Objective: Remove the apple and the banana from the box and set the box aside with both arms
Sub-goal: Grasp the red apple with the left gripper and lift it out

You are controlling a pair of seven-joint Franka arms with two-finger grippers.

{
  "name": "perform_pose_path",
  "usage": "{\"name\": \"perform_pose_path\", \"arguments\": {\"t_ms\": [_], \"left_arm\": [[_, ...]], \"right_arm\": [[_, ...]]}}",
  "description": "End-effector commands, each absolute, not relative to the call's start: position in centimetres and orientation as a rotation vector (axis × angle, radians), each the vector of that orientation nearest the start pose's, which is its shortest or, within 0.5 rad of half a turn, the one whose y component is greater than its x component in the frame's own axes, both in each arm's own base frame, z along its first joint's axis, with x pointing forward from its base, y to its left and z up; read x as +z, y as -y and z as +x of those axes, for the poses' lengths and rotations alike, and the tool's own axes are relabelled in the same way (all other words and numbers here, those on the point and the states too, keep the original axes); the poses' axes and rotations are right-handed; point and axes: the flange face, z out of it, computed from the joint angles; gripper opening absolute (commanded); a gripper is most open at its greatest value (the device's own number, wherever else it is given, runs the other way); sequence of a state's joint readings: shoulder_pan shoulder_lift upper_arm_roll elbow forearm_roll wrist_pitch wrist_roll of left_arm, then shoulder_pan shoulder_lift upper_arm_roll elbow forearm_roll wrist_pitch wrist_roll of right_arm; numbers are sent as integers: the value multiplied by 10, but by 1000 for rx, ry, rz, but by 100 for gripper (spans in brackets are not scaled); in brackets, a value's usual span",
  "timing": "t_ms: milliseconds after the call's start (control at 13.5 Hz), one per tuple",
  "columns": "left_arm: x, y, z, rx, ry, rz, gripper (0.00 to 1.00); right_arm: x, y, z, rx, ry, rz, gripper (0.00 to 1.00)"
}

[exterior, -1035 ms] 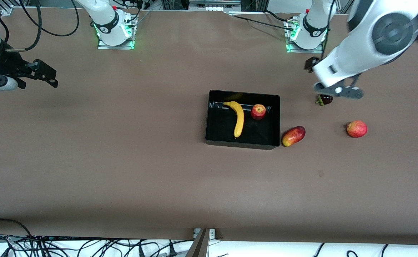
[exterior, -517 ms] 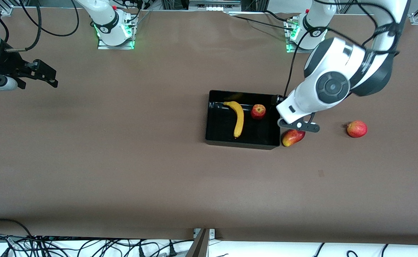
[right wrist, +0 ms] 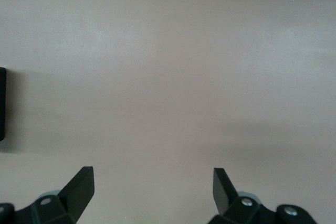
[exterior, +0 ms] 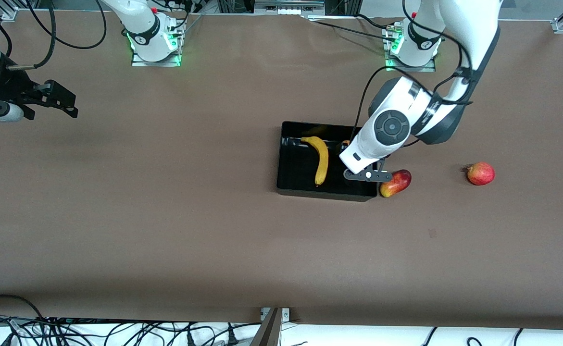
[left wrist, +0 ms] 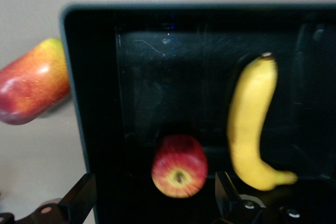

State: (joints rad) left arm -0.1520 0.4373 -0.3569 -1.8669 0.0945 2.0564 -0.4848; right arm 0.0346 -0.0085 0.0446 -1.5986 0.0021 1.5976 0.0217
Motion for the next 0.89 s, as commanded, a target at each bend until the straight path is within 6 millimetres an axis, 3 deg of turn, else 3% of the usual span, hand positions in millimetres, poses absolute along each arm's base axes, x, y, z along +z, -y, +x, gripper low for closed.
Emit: {"name": "perform_pose_path", "arguments": {"t_ms": [0, 148, 370, 739, 813], "left_arm": [[267, 301, 514, 286, -176, -3000, 100], [239, 308, 515, 278, -113, -2999, 100], [219, 326, 502, 293, -102, -2998, 100], [193, 328, 497, 245, -136, -2921, 100], [192, 327, 496, 252, -136, -2916, 76]], "right_arm": [[622, -43, 554, -11, 104, -3155, 100], [621, -43, 554, -4, 97, -3155, 100], [621, -43, 554, -6, 92, -3155, 100], [622, -45, 553, -9, 95, -3155, 100], [621, -45, 554, -6, 97, -3155, 100]]}}
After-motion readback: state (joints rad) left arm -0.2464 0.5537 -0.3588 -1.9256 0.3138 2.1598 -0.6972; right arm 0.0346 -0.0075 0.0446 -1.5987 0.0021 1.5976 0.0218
